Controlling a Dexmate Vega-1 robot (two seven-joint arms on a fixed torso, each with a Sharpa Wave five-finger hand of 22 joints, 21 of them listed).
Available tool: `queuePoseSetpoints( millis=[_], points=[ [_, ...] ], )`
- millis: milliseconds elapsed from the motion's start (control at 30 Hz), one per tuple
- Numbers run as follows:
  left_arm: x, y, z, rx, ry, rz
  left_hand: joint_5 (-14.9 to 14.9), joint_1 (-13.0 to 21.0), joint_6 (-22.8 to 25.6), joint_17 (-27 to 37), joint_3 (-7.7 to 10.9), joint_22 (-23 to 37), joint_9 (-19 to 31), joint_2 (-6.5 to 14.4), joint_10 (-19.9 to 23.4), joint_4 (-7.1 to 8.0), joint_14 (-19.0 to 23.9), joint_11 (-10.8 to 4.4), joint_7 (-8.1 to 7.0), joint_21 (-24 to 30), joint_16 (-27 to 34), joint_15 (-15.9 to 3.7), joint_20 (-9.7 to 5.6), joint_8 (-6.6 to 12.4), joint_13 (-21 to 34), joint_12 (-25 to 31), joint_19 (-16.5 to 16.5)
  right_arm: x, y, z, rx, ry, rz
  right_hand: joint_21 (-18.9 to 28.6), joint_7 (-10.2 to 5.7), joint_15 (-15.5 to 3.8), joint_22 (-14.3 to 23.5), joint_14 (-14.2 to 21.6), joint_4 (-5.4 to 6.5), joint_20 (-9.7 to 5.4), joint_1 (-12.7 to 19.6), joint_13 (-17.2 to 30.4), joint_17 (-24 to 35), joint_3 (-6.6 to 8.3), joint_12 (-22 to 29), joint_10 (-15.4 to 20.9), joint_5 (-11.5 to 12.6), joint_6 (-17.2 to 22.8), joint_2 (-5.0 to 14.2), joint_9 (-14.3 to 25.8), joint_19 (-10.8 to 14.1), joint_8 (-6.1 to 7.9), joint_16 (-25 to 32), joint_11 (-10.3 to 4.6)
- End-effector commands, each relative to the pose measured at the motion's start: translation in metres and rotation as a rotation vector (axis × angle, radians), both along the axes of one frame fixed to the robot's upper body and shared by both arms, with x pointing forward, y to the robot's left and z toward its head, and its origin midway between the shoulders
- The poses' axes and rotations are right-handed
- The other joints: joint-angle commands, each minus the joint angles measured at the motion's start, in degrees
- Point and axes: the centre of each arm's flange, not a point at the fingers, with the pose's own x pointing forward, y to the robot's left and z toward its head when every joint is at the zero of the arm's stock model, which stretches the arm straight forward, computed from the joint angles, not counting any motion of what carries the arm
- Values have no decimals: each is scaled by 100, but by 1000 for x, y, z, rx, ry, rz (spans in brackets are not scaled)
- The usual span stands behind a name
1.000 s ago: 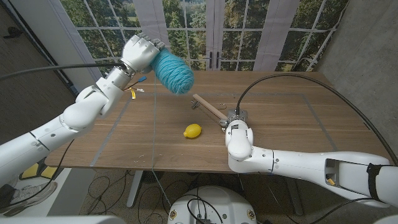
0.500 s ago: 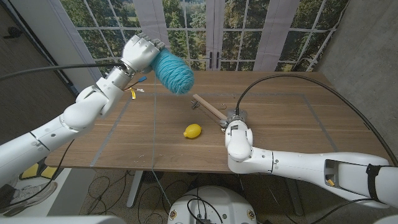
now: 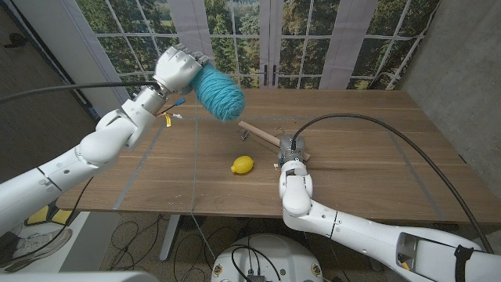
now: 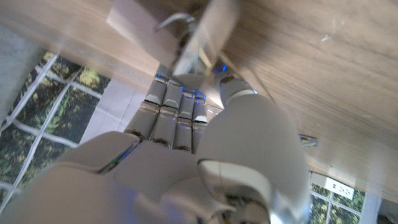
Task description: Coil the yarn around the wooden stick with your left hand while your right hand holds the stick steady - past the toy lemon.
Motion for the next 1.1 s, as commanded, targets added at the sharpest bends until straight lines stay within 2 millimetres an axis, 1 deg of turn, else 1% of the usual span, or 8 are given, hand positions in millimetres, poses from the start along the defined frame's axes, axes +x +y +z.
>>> queuePoseSetpoints(
  millis=[33, 267, 400, 533, 733, 900, 933, 1100],
  points=[
    [-1, 1, -2, 1, 0, -6, 5, 694, 239, 1589, 583, -6, 17, 1031, 474, 197, 2235, -439, -249, 47, 1, -2141, -1297, 17, 14, -1, 523, -45, -13, 40, -137, -534, -41, 51, -1783, -1646, 33, 805, 10, -311, 55, 116, 2070, 13, 4, 1549, 47, 1779, 96, 43, -5, 36, 71, -1511],
    [-3, 0, -1, 0, -1, -10, 4, 689, 249, 1583, 593, -53, 16, 1030, 474, 191, 2238, -444, -253, 94, -9, -2142, -1298, 22, 40, -27, 509, -50, -13, 41, -135, -576, -36, 118, -1805, -1647, 57, 809, 36, -339, 64, 210, 2179, -28, 42, 1517, 82, 1781, 105, 132, -40, 89, 53, -1523],
    [-5, 1, 1, -14, -3, -21, 3, 687, 241, 1596, 600, -79, 15, 1030, 490, 188, 2251, -443, -261, 118, 1, -2142, -1298, 20, 32, -47, 498, -53, -13, 43, -127, -590, -31, 153, -1783, -1644, 68, 801, 62, -343, 59, 264, 2229, -40, 63, 1502, 103, 1747, 133, 185, -58, 109, 29, -1547],
    [-6, 0, 4, -27, 1, -38, 3, 684, 237, 1589, 604, -96, 16, 1032, 482, 188, 2246, -435, -249, 137, -7, -2142, -1298, 19, 43, -59, 494, -55, -13, 44, -120, -605, -23, 190, -1759, -1651, 78, 819, 72, -335, 64, 316, 2285, -53, 89, 1499, 122, 1710, 145, 236, -62, 128, 26, -1535],
    [-13, 2, 15, -100, 12, -97, 3, 678, 241, 1580, 613, -135, 14, 1032, 495, 186, 2242, -424, -239, 175, -19, -2142, -1298, 20, 62, -76, 480, -57, -14, 45, -112, -634, -6, 251, -1751, -1649, 93, 807, 92, -333, 65, 402, 2364, -73, 133, 1503, 153, 1690, 155, 320, -75, 178, -17, -1519],
    [-13, 1, 21, -140, 39, -117, 5, 687, 240, 1580, 625, -166, 13, 1035, 486, 177, 2253, -413, -218, 205, -18, -2144, -1300, 20, 83, -94, 470, -63, -14, 46, -98, -669, 36, 292, -1743, -1652, 101, 825, 99, -333, 74, 458, 2421, -83, 160, 1505, 173, 1691, 160, 373, -81, 216, -32, -1512],
    [-14, 0, 23, -139, 36, -112, 5, 690, 239, 1584, 629, -174, 13, 1035, 484, 174, 2259, -404, -181, 214, -14, -2145, -1300, 19, 82, -102, 470, -64, -14, 47, -99, -677, 46, 300, -1749, -1650, 103, 824, 101, -339, 73, 470, 2431, -86, 163, 1497, 177, 1682, 160, 385, -84, 221, -39, -1513],
    [-20, -8, 30, -172, 36, -144, 6, 709, 247, 1594, 643, -203, 11, 1035, 493, 160, 2277, -372, -162, 251, -1, -2146, -1300, 20, 99, -116, 467, -70, -14, 48, -111, -709, 84, 343, -1759, -1650, 110, 823, 113, -348, 72, 532, 2491, -103, 182, 1478, 198, 1661, 158, 445, -103, 255, -70, -1536]
  ],
)
